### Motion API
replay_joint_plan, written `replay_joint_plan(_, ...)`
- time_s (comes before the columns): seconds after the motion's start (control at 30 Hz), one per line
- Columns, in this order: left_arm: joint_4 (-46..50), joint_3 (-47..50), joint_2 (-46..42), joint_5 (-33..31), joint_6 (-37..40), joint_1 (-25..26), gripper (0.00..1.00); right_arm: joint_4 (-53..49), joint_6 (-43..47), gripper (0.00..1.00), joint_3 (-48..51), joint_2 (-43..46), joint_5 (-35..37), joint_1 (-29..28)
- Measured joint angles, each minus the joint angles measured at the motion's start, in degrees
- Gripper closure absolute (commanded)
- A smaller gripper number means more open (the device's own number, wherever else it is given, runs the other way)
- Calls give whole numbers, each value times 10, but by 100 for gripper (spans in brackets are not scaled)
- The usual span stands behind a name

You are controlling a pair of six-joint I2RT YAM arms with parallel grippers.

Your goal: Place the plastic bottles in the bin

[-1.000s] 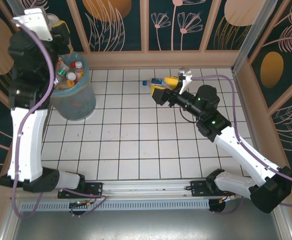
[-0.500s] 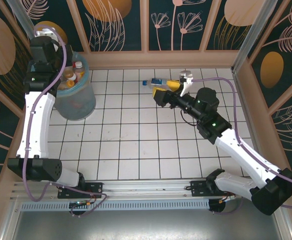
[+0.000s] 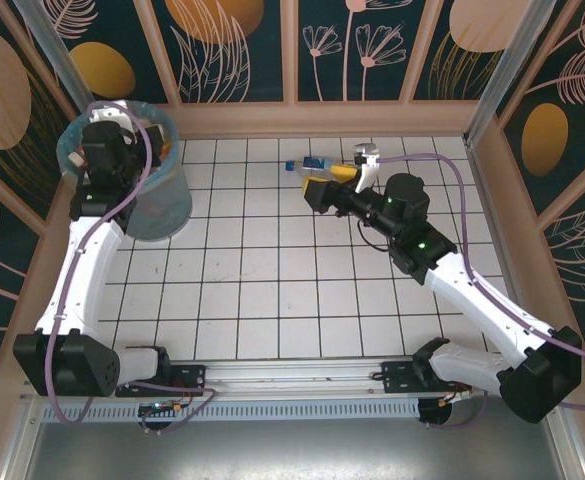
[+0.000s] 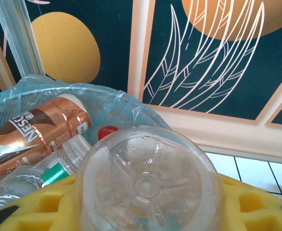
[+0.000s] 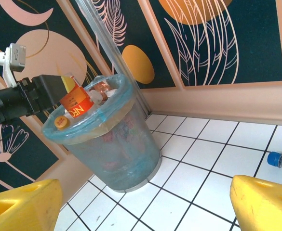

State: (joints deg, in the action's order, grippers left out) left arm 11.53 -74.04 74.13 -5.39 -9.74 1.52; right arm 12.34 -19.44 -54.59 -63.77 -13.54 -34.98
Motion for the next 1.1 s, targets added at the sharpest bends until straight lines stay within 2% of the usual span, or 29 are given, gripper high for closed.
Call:
replay_joint_plan(0.17, -26, 1, 14, 15, -2, -20, 92, -1, -8, 10, 0, -2, 0, 0)
replay_joint_plan(0.33, 3, -48, 50, 50, -12, -63, 91, -2, -18, 11, 0, -6, 0, 0)
replay_joint_plan(0.53, 57, -73, 63, 76, -21, -103, 79, -2, -24, 11, 0, -9, 0, 0)
replay_joint_plan(0.73, 89, -83, 81, 92, -27, -123, 79, -2, -26, 11, 0, -9, 0, 0)
replay_joint_plan(0.83, 111, -101, 85, 101, -32, -124, 67, -2, -26, 11, 0, -9, 0, 0)
replay_joint_plan(0.93, 132, -124, 97, 104, -35, -123, 49, -2, -26, 11, 0, -9, 0, 0)
replay_joint_plan(1.1, 169, -156, 106, 112, -42, -123, 32, -2, -35, 11, 0, -9, 0, 0)
